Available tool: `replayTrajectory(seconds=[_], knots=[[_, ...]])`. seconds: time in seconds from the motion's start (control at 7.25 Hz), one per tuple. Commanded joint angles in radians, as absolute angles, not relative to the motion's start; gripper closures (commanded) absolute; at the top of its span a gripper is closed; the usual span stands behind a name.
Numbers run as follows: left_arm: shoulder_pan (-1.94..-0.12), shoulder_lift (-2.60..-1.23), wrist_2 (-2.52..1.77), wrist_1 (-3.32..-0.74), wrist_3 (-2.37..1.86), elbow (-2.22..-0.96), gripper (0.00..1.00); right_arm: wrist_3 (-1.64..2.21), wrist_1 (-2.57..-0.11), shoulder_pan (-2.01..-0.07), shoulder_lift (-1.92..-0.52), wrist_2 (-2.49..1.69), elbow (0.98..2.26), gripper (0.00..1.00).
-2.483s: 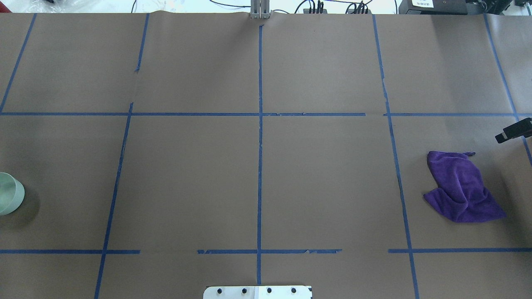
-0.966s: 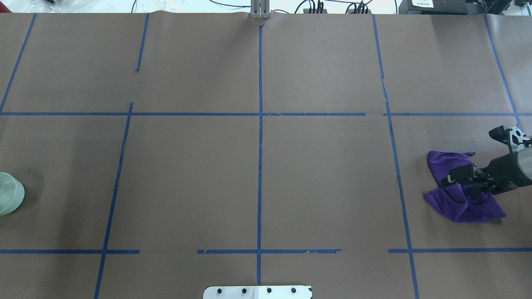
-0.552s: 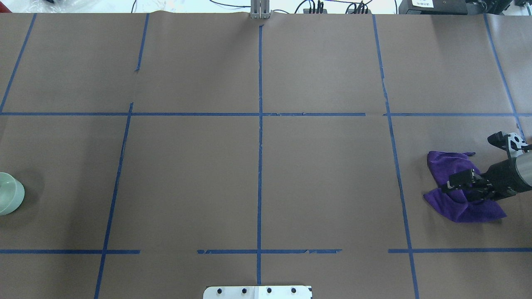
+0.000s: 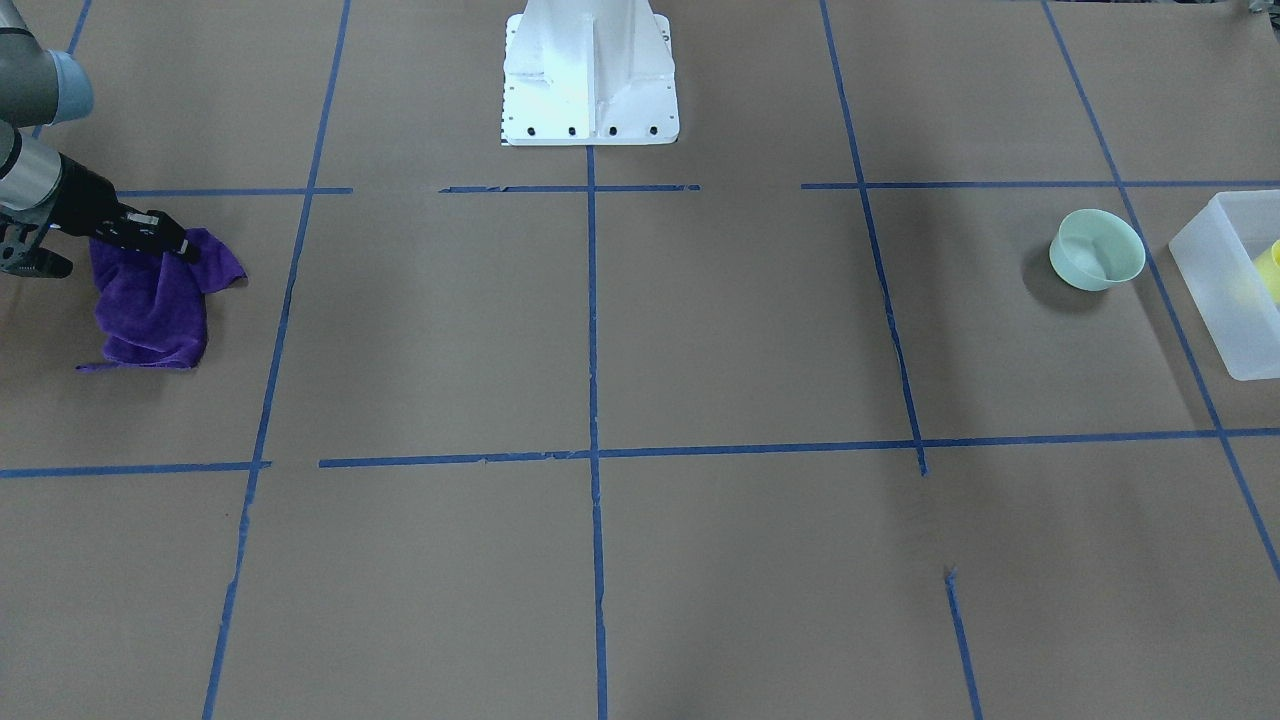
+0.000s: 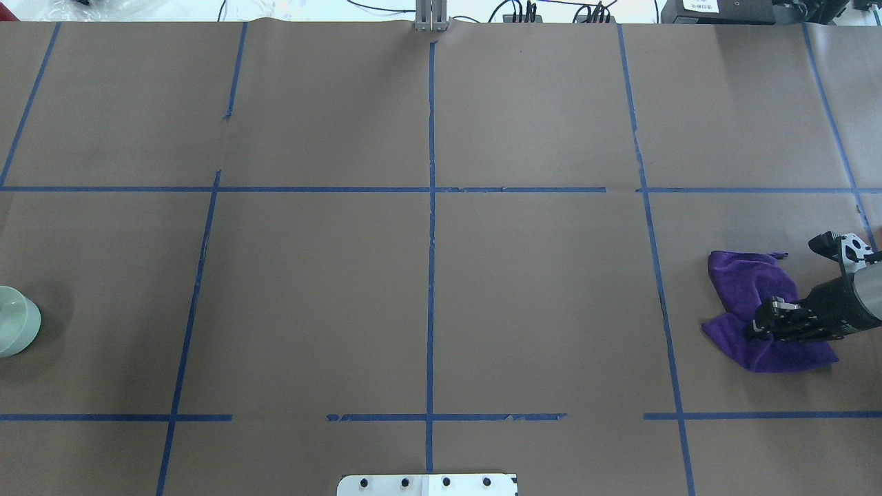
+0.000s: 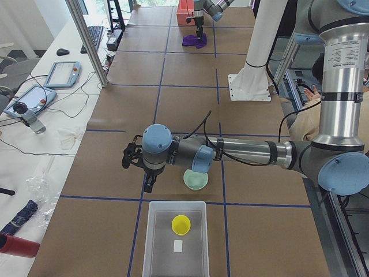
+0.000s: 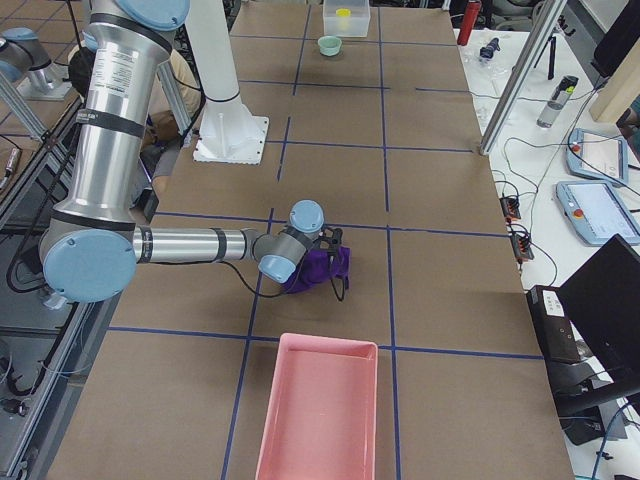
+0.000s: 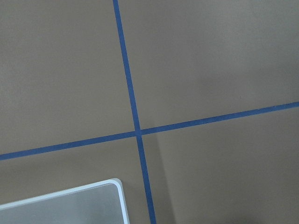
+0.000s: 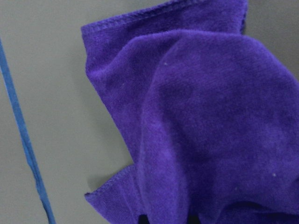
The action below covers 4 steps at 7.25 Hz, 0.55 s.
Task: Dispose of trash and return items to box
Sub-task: 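Lower the right gripper onto the purple cloth and pinch it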
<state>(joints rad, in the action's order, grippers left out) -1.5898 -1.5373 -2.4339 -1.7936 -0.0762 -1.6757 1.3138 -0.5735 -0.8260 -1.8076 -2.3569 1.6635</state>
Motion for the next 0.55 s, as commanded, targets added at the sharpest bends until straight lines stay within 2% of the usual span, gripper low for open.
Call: replayTrajectory(seconds=[0.0,0.41], knots=[[-1.585,-1.551,-2.436,-1.799,-0.123,-1.681,0.00,1.315,-0.571,-0.830,-1.812,-2.358,1.672,1.00],[-1.501,-1.554,-2.436,-1.825,-0.123,-1.700,0.00,1.310,-0.574,-0.946,-1.808,-2.378,1.744,1.00]])
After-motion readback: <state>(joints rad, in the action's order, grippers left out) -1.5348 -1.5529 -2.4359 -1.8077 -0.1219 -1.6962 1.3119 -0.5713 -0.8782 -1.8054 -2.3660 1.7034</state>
